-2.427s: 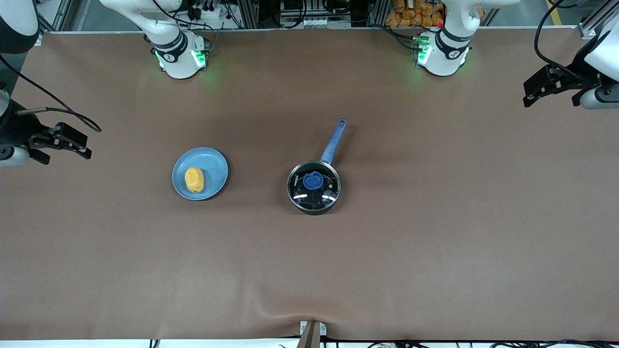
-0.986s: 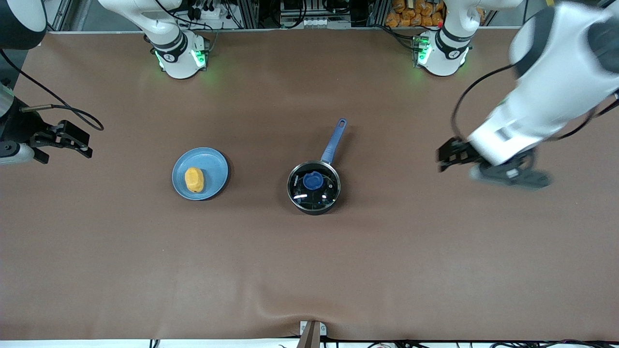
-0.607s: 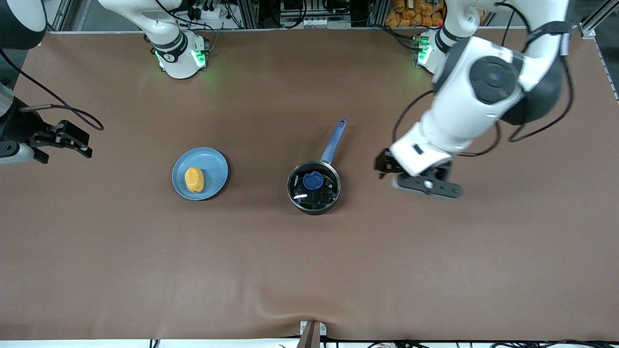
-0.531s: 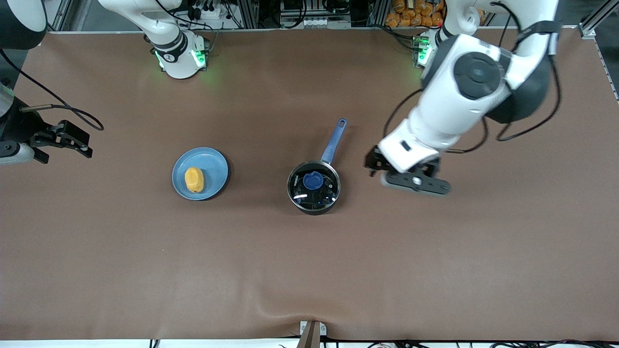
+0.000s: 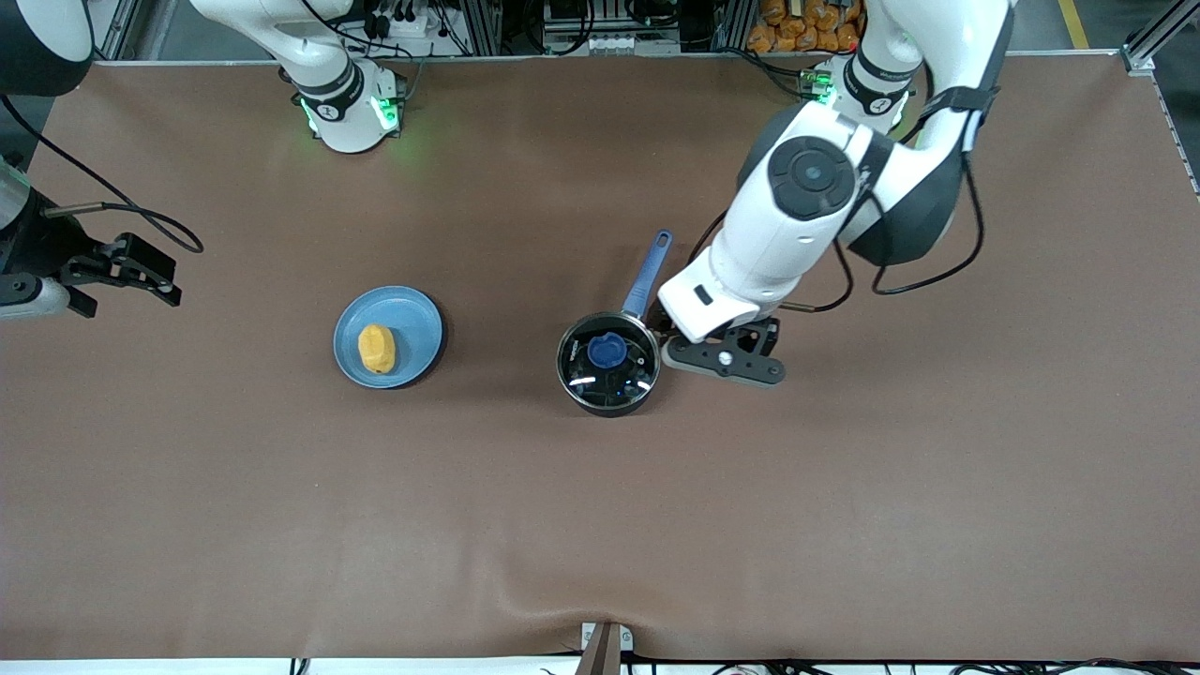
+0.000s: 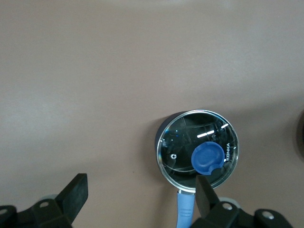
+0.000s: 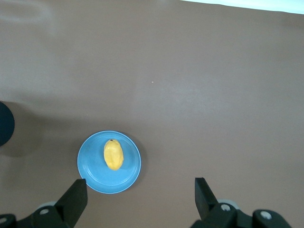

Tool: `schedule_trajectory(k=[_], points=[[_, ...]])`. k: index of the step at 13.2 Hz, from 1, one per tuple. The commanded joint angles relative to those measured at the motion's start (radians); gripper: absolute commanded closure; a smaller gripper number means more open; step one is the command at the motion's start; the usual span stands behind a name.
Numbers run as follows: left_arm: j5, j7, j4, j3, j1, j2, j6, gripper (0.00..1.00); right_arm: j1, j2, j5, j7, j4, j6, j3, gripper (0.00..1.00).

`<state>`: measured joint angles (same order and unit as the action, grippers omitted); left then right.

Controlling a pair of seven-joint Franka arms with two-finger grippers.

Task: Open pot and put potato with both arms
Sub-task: 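Move the left gripper over the pot lid's blue knob, then lower the left gripper and close it on the blue knob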

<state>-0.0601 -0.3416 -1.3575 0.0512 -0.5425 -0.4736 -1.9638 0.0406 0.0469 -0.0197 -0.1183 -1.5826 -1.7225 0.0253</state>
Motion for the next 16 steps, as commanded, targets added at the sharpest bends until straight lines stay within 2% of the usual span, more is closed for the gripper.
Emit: schedule_trajectory(k=[1,16], points=[[0.011,-0.025,0.044,-0.014,-0.025,-0.032,-0.009,0.0,0.012,-0.013,0.01,0.019,-0.017,-0.003,0.008,0.0],[0.02,-0.12,0.037,-0.016,-0.086,-0.131,-0.096,0.0,0.038,-0.01,0.01,0.048,-0.04,-0.011,0.004,0.0]])
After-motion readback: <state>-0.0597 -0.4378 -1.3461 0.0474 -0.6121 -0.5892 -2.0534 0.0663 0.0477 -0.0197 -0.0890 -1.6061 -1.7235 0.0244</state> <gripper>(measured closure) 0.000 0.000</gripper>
